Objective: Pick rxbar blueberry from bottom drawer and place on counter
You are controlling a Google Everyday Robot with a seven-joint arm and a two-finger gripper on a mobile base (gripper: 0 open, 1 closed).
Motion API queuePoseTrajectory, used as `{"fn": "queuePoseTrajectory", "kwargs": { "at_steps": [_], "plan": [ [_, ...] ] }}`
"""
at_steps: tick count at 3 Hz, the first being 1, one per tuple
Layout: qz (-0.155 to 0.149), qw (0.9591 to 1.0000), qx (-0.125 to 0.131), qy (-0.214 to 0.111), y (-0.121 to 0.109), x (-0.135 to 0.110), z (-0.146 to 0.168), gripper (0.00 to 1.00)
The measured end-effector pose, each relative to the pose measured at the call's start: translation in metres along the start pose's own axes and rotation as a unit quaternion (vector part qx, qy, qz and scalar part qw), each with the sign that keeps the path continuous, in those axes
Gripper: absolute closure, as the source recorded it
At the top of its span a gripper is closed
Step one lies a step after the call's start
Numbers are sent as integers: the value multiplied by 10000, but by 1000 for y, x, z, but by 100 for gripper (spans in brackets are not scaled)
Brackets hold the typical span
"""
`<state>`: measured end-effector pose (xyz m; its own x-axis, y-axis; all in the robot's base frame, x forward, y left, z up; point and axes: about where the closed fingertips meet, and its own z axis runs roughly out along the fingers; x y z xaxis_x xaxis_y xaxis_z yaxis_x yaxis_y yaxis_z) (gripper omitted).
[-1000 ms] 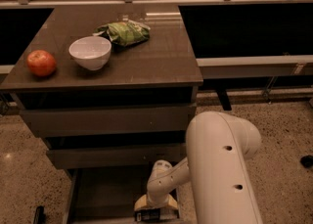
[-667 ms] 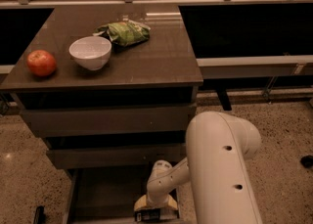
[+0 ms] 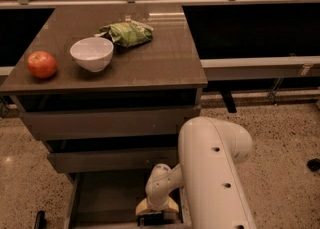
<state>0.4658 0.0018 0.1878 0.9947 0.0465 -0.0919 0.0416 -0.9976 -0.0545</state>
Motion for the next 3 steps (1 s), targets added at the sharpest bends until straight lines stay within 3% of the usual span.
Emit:
{"fn": "queuePoseTrajectory", "kwargs": {
  "at_steps": [2,3],
  "plan": [
    [288,9992,147,-239,-2,1,43,0],
    [432,9984,-14,-353,-4,0,72,0]
  ]
}}
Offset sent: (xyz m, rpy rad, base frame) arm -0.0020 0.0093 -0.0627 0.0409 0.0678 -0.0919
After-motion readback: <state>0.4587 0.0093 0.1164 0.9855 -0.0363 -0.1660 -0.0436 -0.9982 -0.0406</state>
